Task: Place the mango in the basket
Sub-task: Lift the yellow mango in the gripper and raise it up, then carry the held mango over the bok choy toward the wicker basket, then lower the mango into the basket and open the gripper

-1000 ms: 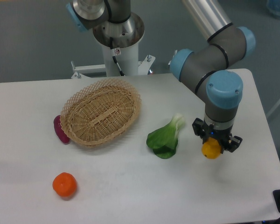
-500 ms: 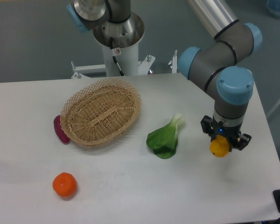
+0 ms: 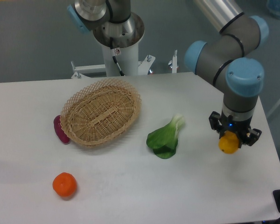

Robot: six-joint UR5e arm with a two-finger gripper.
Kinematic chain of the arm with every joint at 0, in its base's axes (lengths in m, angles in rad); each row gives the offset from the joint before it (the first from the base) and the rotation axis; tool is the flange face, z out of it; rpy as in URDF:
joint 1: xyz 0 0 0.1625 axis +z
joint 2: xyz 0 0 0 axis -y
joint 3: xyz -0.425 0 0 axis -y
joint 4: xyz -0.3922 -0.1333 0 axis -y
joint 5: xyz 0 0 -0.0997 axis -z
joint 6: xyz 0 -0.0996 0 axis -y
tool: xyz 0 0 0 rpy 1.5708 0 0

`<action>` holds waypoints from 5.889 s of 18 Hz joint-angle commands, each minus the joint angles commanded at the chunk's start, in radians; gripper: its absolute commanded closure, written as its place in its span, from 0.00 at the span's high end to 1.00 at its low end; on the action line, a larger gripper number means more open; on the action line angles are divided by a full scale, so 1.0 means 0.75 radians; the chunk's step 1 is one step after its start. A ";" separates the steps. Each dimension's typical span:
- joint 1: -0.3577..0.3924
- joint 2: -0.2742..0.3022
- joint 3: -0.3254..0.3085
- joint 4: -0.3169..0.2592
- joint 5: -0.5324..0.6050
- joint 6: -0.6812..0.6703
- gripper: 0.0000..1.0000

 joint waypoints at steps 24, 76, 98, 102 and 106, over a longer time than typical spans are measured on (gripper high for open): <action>0.008 0.006 0.000 -0.002 -0.002 0.000 0.57; -0.681 0.313 -0.505 -0.067 -0.014 -0.438 0.57; -0.800 0.360 -0.753 0.041 0.004 -0.460 0.78; -0.796 0.368 -0.757 0.041 0.004 -0.470 1.00; -0.773 0.440 -0.757 0.033 0.004 -0.472 1.00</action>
